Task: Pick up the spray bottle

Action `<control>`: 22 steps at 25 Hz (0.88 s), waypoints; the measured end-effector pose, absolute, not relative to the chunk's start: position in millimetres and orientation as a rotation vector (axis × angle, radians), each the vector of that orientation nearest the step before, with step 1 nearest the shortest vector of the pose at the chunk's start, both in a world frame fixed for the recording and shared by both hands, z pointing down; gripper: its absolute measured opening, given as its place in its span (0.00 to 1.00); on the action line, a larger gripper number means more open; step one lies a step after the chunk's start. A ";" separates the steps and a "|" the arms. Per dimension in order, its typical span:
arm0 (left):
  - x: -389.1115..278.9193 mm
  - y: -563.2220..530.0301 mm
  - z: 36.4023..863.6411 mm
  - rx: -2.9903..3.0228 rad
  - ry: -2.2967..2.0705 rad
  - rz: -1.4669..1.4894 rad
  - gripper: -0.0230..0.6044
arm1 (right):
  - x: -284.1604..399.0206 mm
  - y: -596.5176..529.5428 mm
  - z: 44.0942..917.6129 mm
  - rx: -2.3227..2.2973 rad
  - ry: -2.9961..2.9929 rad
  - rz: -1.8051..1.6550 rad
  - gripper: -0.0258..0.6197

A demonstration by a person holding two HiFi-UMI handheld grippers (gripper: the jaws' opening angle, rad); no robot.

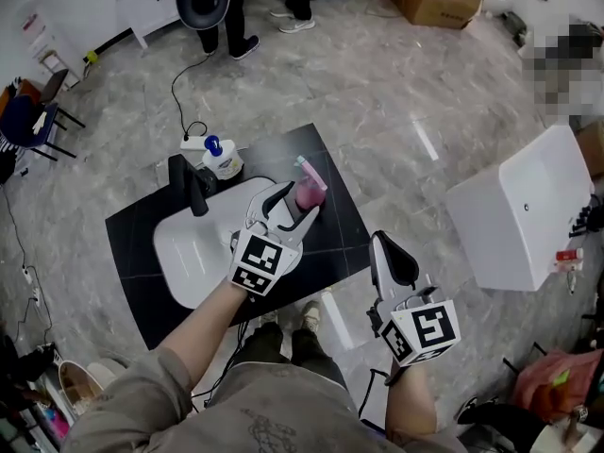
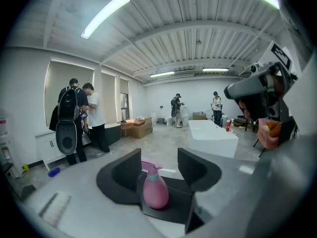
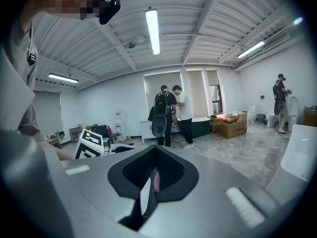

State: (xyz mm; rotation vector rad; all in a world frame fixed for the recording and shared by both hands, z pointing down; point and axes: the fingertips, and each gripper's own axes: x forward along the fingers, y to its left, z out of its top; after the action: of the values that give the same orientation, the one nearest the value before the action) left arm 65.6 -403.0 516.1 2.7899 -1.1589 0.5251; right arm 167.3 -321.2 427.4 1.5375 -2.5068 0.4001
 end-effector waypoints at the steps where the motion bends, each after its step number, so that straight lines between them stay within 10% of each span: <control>1: 67.4 -408.1 525.5 2.783 -1.151 0.538 0.39 | 167.8 -325.0 430.8 1.539 -2.502 0.404 0.09; 22: 104.3 -478.8 643.1 2.625 -1.087 0.610 0.40 | 173.8 -358.5 511.1 1.527 -2.384 0.585 0.09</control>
State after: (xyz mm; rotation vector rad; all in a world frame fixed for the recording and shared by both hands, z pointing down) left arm 104.3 -478.8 643.1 2.6253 -1.0874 0.6104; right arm 173.8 -358.5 511.1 1.5268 -2.3836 0.5846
